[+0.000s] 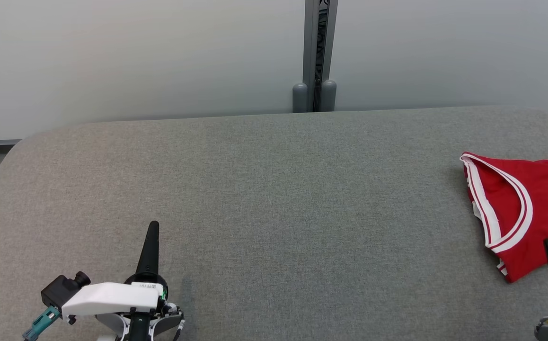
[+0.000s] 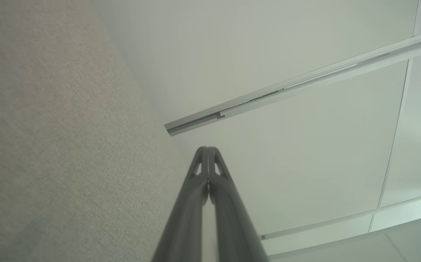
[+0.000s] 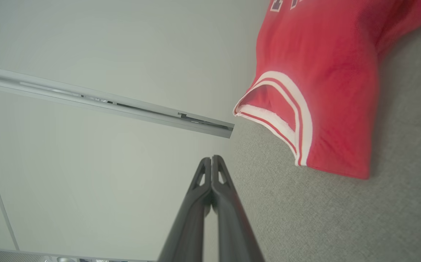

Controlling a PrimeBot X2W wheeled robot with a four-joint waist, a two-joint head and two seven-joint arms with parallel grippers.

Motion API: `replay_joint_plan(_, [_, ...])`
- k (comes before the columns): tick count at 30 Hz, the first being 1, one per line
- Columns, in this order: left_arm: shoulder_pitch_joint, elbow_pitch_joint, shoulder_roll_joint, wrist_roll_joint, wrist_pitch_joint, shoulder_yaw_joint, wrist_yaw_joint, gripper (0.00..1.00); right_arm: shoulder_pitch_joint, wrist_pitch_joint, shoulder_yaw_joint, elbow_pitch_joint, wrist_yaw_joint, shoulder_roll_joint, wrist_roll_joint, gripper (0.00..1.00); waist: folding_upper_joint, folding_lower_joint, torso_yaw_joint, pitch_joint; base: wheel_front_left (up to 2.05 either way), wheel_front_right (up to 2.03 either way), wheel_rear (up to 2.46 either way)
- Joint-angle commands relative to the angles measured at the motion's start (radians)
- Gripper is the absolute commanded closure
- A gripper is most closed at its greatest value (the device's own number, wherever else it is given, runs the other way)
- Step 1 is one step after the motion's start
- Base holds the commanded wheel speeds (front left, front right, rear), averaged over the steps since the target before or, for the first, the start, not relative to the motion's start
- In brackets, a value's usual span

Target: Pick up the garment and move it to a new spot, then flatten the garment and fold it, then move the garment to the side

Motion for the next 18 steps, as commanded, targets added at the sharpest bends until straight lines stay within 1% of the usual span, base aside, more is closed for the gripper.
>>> replay_joint_plan(1, [-0.029,-0.003,0.005,-0.028,0.005,-0.001,-0.008,1.00,-0.021,0.016,-0.013,0.003,0.000,-0.003,0.026,1.00,-0.0001,0.0000,-0.001,0.001,0.00,0.00,0.00])
replay_joint_plan(18, [-0.052,0.003,0.005,-0.158,0.017,-0.011,-0.013,1.00,-0.045,0.073,-0.054,0.017,0.000,0.009,0.137,1.00,-0.0001,0.0000,-0.005,0.006,0.00,0.00,0.00])
